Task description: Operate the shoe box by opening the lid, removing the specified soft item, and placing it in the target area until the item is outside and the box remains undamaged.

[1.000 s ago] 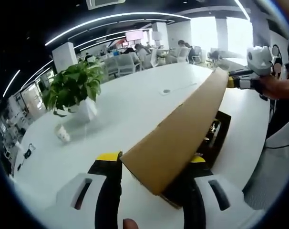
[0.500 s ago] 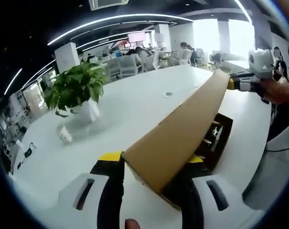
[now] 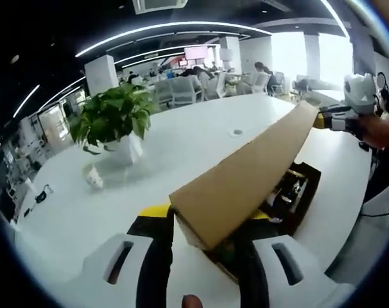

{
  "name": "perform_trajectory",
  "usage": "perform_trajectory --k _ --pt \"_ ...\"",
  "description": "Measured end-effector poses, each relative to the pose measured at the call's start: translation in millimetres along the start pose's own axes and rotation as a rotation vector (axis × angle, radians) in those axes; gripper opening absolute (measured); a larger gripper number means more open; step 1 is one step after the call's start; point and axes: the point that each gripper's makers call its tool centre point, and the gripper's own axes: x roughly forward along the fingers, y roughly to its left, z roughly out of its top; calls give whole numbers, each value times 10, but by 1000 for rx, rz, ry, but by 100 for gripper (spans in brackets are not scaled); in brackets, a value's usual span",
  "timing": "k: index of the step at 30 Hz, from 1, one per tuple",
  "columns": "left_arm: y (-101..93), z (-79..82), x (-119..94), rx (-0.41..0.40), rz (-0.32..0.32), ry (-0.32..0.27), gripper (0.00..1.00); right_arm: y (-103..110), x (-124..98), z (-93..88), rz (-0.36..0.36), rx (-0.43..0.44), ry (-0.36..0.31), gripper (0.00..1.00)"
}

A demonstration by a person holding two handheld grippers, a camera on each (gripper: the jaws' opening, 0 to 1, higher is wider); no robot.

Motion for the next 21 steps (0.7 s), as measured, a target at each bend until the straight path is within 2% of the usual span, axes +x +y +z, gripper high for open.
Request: perform_trajectory --k 10,16,21 --pt "14 15 -9 -11 24 -14 30 -39 33 27 -2 16 23 0" --pt "160 -15 -75 -22 62 -17 15 -62 62 58 -4 23 29 0" --pt "152 -29 -79 -17 66 -18 13 -67 72 68 -6 37 31 0"
